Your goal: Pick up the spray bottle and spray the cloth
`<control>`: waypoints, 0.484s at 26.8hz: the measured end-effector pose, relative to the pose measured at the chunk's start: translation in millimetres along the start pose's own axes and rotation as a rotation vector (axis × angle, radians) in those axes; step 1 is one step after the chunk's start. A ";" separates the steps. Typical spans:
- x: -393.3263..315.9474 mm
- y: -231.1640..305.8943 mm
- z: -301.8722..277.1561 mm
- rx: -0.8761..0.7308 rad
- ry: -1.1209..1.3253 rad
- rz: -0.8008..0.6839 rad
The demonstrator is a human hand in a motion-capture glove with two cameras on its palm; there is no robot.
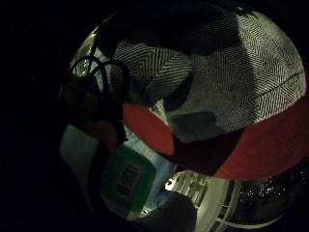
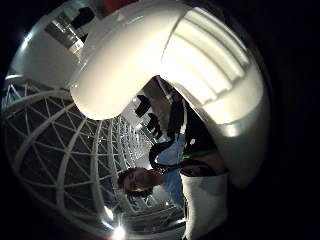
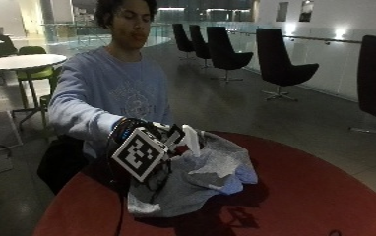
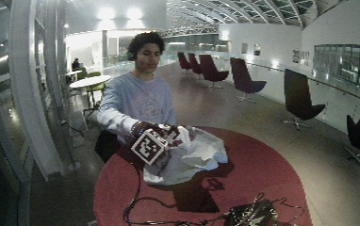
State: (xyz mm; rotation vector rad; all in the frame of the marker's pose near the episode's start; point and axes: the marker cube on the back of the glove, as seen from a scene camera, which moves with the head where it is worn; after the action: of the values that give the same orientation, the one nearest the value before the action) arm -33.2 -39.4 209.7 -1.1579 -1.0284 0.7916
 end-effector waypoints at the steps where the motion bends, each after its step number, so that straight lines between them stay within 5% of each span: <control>1: 0.2 0.0 0.3 0.001 0.003 -0.002; 13: -22.3 10.3 17.3 0.167 -0.067 -0.246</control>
State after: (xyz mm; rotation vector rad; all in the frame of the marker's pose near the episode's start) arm -57.1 -51.3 195.9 -0.8487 -1.1139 0.7096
